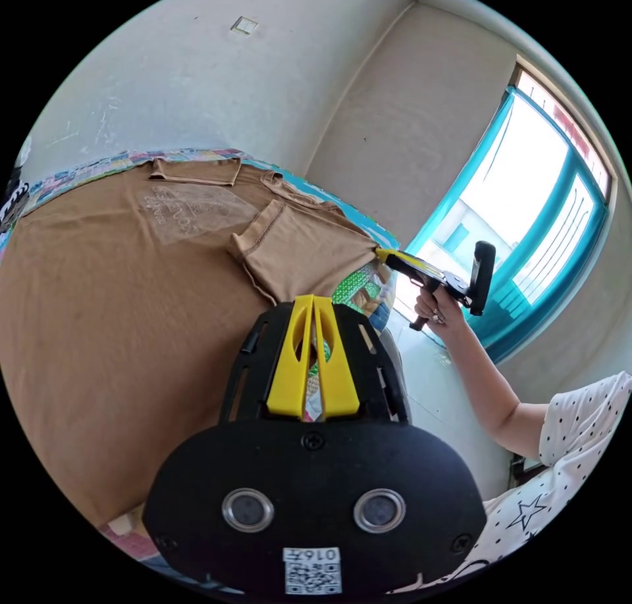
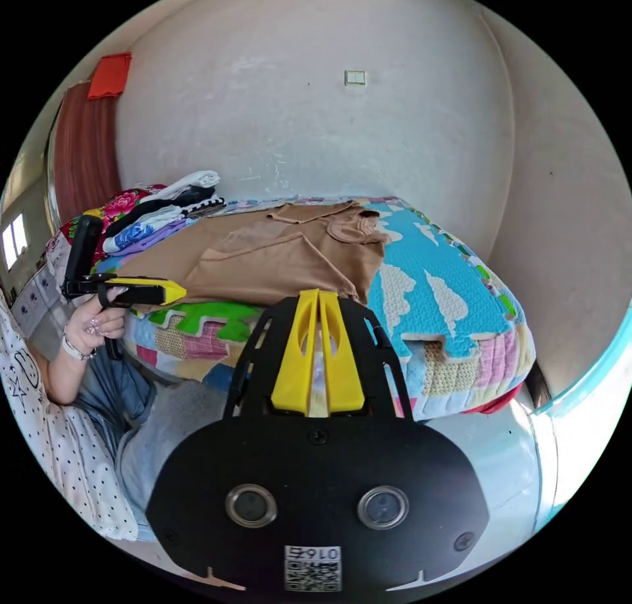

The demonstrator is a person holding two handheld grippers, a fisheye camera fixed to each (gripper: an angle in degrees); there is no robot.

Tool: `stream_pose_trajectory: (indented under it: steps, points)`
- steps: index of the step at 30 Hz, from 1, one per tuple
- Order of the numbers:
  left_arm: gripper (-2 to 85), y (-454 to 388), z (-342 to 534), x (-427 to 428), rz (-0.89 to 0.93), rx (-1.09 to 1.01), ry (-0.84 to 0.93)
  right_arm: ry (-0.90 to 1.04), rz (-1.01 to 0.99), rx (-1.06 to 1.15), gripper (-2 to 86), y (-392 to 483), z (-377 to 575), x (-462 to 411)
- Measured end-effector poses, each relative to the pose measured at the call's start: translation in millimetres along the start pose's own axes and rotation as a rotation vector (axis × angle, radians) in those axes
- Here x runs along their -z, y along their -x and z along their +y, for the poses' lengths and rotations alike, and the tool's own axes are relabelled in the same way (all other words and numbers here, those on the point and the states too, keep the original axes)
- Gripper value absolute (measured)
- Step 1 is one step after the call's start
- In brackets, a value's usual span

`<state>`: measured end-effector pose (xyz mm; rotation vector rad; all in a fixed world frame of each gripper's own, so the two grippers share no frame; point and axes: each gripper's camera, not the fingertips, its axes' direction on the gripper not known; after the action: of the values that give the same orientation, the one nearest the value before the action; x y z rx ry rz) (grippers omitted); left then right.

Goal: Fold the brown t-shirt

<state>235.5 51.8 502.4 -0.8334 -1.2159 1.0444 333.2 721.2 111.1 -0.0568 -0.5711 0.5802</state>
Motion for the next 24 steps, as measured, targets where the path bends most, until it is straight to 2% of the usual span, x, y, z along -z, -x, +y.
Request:
stream_pose_trajectory:
  steps: [5, 7, 9, 11, 16, 24]
  points:
    - [-1.0, 6.0, 27.5, -11.2, -0.003, 0.001, -0.002, -0.040, 0.011, -0.049, -0.5, 4.7, 18.2, 22.9]
    - [-1.0, 7.3, 37.2, -15.0, -0.010, -0.002, -0.002, -0.149, 0.089, -0.026, -0.5, 22.2, 19.9, 40.7]
    - [-1.0, 8.9, 47.4, -18.9, -0.017, -0.008, -0.001, -0.162, 0.143, -0.002, -0.5, 33.3, 17.0, 44.0]
    - [-1.0, 11.8, 61.7, -24.1, -0.023, -0.015, -0.003, -0.132, 0.167, 0.037, -0.5, 43.4, 12.7, 40.9]
    - [-1.0, 21.3, 90.8, -34.6, -0.021, -0.020, 0.000, 0.093, 0.235, 0.084, -0.5, 64.5, 11.3, 17.5]
    - [-0.9, 42.8, 142.9, -46.6, 0.017, -0.016, -0.012, 0.027, 0.173, 0.041, -0.4, 68.2, 48.7, 53.3]
